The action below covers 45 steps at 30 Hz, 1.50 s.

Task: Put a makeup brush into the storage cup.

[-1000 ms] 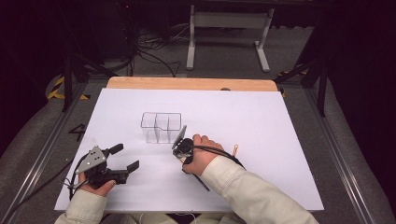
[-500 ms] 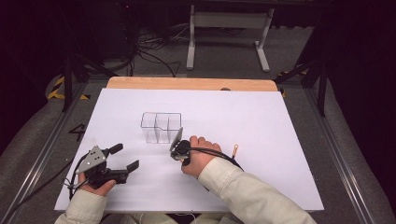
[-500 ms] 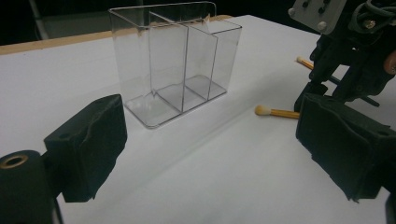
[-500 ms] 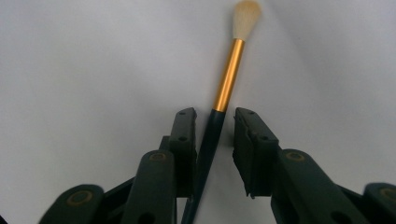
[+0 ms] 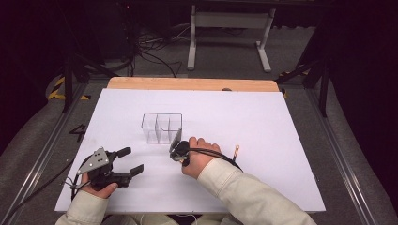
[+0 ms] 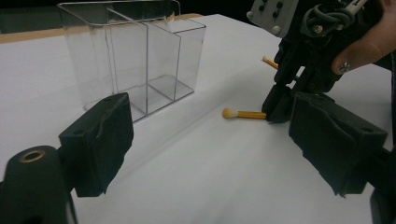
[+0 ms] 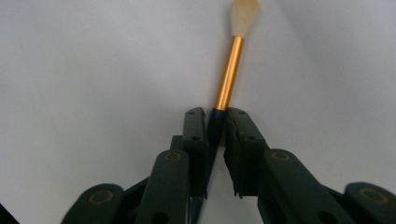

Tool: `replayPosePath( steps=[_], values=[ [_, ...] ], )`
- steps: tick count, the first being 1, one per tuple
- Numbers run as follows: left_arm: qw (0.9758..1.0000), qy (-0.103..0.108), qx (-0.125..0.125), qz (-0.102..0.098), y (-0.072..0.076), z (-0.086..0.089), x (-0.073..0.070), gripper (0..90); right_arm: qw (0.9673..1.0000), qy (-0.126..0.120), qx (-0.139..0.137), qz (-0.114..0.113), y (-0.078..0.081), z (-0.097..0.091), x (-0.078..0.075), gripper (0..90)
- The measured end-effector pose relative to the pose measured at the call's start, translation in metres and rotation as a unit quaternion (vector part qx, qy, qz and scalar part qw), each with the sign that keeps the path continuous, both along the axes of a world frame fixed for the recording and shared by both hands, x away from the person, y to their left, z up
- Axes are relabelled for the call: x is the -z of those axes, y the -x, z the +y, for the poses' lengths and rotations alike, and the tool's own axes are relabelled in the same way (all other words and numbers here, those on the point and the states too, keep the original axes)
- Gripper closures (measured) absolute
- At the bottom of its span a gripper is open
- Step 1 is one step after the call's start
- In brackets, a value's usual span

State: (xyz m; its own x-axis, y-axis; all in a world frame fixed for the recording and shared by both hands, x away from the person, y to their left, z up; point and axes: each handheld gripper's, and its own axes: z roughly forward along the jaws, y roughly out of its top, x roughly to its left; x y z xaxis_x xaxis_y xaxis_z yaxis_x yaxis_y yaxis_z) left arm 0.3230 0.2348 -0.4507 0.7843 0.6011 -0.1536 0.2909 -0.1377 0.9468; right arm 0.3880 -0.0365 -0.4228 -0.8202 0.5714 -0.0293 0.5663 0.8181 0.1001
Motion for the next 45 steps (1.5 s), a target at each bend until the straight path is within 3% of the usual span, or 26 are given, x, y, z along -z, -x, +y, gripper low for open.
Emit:
replayPosePath(
  steps=[10,24,27,34,38,41,45],
  values=[
    [0.9999,-0.002,-0.005,0.012,-0.002,0.0,0.002,9.1,1.0,0.0,0.001,0.002,0.001,-0.001,0.0,82.7],
    [0.9998,-0.002,-0.004,0.018,-0.003,0.001,0.002,11.7,1.0,-0.002,0.0,0.006,0.0,-0.002,-0.001,84.2],
    [0.9998,-0.003,-0.001,0.021,-0.003,0.001,0.002,12.4,0.9999,-0.015,-0.002,0.008,0.0,-0.005,-0.003,84.2],
    [0.9998,0.004,0.002,0.021,-0.004,0.001,0.001,17.3,0.9983,-0.057,-0.006,-0.01,0.003,-0.016,-0.02,84.2],
    [0.9995,0.009,0.02,0.023,-0.006,0.0,0.0,18.2,0.9966,-0.08,-0.01,-0.018,0.005,-0.024,-0.027,84.2],
    [0.9989,0.017,0.033,0.028,-0.007,-0.002,-0.001,17.9,0.9946,-0.1,-0.007,-0.028,0.007,-0.032,-0.032,84.2],
    [0.9985,0.016,0.042,0.031,-0.008,-0.005,-0.003,17.8,0.9896,-0.137,-0.008,-0.044,0.01,-0.045,-0.038,84.2]
  ],
)
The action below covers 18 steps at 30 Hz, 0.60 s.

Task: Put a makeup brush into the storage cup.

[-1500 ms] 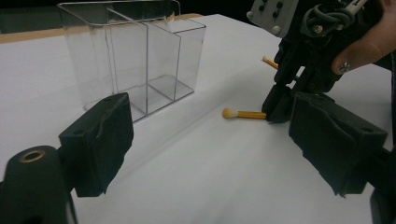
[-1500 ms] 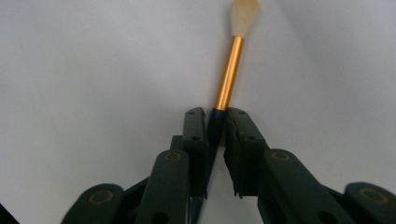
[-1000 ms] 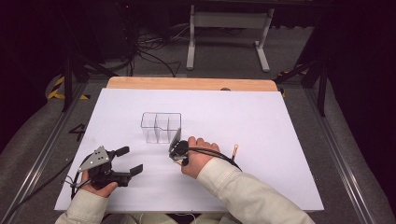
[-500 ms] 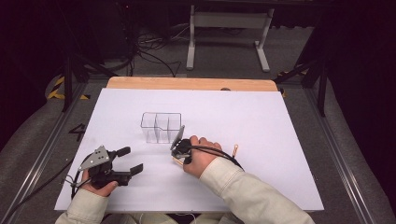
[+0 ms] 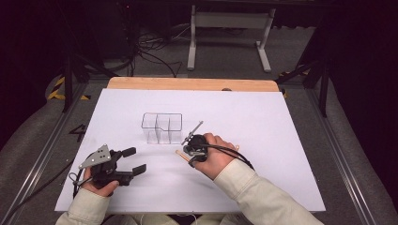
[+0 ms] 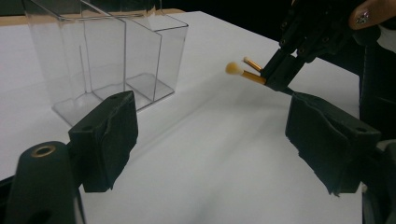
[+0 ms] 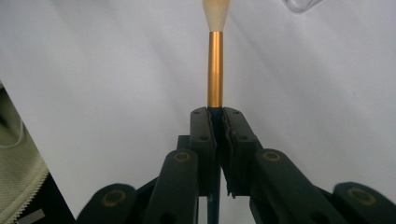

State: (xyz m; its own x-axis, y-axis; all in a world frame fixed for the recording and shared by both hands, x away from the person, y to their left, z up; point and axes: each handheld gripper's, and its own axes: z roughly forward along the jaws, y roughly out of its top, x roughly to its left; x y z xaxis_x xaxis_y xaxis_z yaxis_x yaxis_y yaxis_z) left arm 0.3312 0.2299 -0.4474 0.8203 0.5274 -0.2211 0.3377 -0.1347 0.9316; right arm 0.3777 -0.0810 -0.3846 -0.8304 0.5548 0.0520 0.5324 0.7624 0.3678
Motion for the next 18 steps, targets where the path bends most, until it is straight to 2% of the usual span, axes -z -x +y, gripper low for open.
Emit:
replayPosePath(
  steps=[1,2,5,10,13,15,18],
  values=[
    [1.0,-0.001,0.0,0.0,0.0,-0.001,-0.001,18.5,0.9999,-0.011,-0.001,-0.003,0.001,-0.003,-0.001,84.2],
    [1.0,-0.001,0.0,0.0,0.0,-0.001,-0.001,18.6,0.9999,-0.011,-0.001,-0.003,0.001,-0.003,-0.001,84.2],
    [1.0,0.004,-0.004,0.001,0.0,-0.002,-0.003,18.2,0.999,-0.042,0.0,-0.019,0.005,-0.011,-0.006,84.2],
    [0.9998,0.019,-0.002,0.004,-0.001,-0.005,-0.006,16.8,0.9945,-0.093,0.0,-0.047,0.013,-0.023,-0.012,84.2],
    [0.9994,0.034,0.0,0.011,-0.003,-0.005,-0.009,16.5,0.9896,-0.129,0.001,-0.063,0.016,-0.031,-0.014,84.2],
    [0.9989,0.046,0.001,0.013,-0.003,-0.006,-0.011,16.8,0.9851,-0.154,-0.004,-0.077,0.018,-0.036,-0.014,84.2],
    [0.9989,0.046,0.006,0.006,-0.004,-0.009,-0.016,16.9,0.9779,-0.187,-0.003,-0.093,0.021,-0.045,-0.014,84.2]
  ],
)
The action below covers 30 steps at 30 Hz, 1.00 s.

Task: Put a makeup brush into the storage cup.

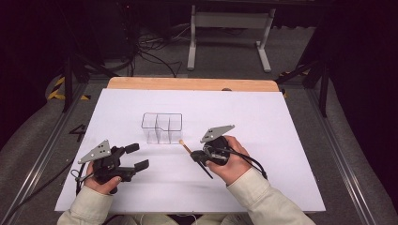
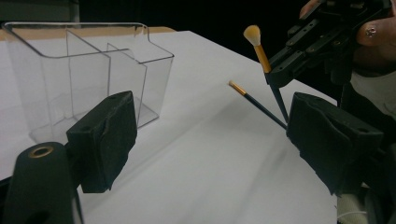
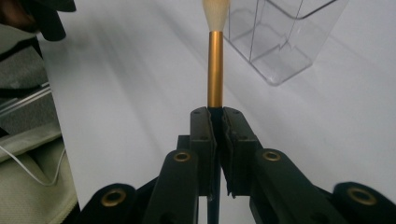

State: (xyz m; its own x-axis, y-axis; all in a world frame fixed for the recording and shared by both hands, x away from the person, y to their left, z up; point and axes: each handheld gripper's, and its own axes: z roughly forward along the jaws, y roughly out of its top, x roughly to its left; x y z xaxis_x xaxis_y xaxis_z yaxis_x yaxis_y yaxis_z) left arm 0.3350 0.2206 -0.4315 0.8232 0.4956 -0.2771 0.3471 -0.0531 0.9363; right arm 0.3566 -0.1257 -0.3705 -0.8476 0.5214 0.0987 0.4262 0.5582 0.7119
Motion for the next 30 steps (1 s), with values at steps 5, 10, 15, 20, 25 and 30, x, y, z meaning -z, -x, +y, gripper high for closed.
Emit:
replayPosePath(
  steps=[5,10,15,20,25,30],
  values=[
    [0.9999,0.005,0.012,0.004,-0.003,-0.008,-0.006,14.7,0.9991,-0.037,0.003,-0.019,0.002,-0.011,0.0,84.2],
    [0.9997,0.006,0.022,-0.001,-0.006,-0.017,-0.013,14.3,0.9951,-0.079,-0.01,-0.058,0.005,-0.018,-0.002,84.2],
    [0.9994,0.008,0.032,-0.011,-0.008,-0.025,-0.017,14.9,0.9895,-0.111,-0.02,-0.091,0.009,-0.022,-0.002,84.2],
    [0.9987,0.012,0.047,-0.016,-0.009,-0.033,-0.023,16.8,0.9792,-0.152,-0.035,-0.13,0.012,-0.028,0.0,84.2],
    [0.9978,0.018,0.057,-0.028,-0.011,-0.04,-0.029,17.6,0.9713,-0.18,-0.042,-0.149,0.014,-0.031,0.001,84.2],
    [0.9973,0.018,0.065,-0.031,-0.012,-0.045,-0.031,18.4,0.9673,-0.198,-0.046,-0.151,0.015,-0.032,0.006,84.2]
  ],
)
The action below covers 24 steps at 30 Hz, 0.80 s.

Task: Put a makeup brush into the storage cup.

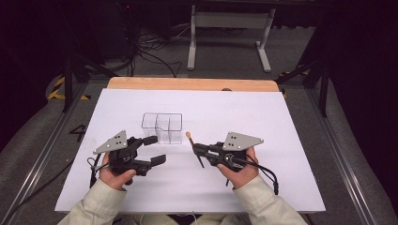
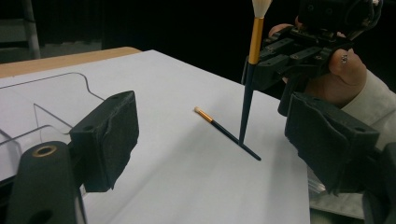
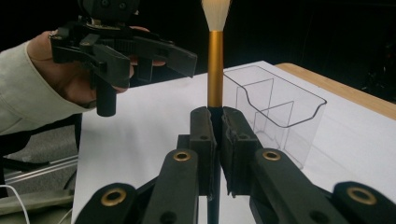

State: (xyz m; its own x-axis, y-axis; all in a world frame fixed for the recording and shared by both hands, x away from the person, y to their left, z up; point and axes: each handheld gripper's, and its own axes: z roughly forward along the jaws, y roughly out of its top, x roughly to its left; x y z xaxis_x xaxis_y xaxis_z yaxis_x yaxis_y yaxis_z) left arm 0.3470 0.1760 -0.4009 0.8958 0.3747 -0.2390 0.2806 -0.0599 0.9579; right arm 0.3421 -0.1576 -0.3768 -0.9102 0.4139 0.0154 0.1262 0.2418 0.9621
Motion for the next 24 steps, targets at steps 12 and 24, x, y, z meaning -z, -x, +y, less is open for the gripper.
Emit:
replayPosePath(
  steps=[12,24],
  values=[
    [0.9998,0.009,0.012,-0.015,-0.003,-0.009,-0.009,21.5,0.9989,-0.043,-0.006,-0.016,0.001,0.0,0.011,84.2],
    [0.9991,0.004,0.033,-0.027,-0.009,-0.026,-0.015,27.0,0.9983,-0.054,-0.006,-0.019,0.002,0.001,0.013,84.2]
  ],
)
